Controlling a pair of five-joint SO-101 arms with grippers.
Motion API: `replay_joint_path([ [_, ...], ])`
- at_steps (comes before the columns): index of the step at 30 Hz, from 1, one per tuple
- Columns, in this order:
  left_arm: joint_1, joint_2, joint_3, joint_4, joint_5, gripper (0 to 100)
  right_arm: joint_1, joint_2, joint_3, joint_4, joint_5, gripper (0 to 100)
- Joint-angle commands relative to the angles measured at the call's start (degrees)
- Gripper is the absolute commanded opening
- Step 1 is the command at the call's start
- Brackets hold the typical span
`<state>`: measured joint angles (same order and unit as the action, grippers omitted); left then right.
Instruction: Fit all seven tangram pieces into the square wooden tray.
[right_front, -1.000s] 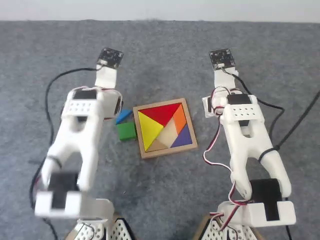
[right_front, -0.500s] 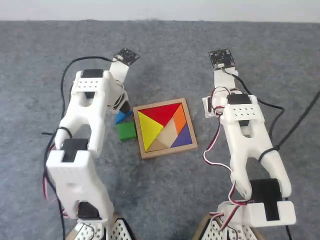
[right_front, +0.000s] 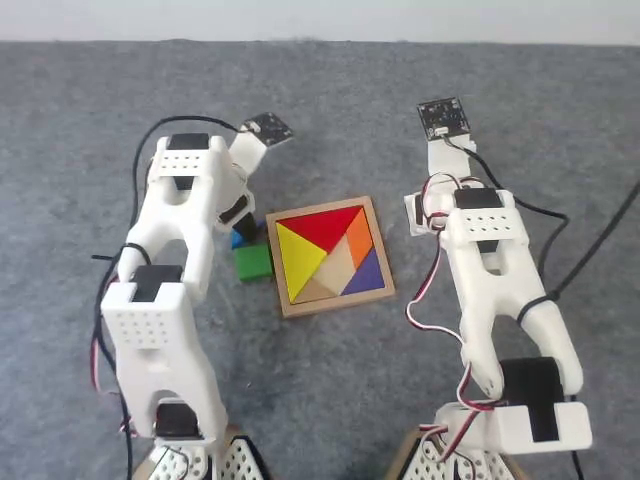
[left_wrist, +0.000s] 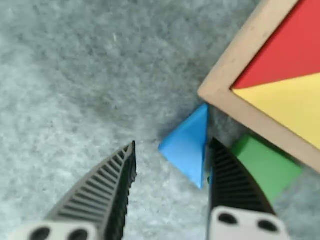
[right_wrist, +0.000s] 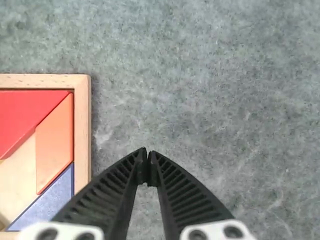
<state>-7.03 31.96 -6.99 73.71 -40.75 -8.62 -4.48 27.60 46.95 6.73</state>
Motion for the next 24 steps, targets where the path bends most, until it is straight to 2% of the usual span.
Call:
replay_joint_path([
  [1, 0.44, 1.49, -2.68, 0.97, -5.19, 22, -0.57, -3.3, -0.97, -0.04, 0.7, 0.9],
  [12, 0.79, 8.97, -14.11, 9.41, -4.31, 22, -0.57, -3.3, -0.88, -0.04, 0.7, 0.9],
  [24, 2.64, 9.67, -14.73, 9.67, -7.82, 18, -0.57, -3.3, -0.88, -0.04, 0.7, 0.9],
])
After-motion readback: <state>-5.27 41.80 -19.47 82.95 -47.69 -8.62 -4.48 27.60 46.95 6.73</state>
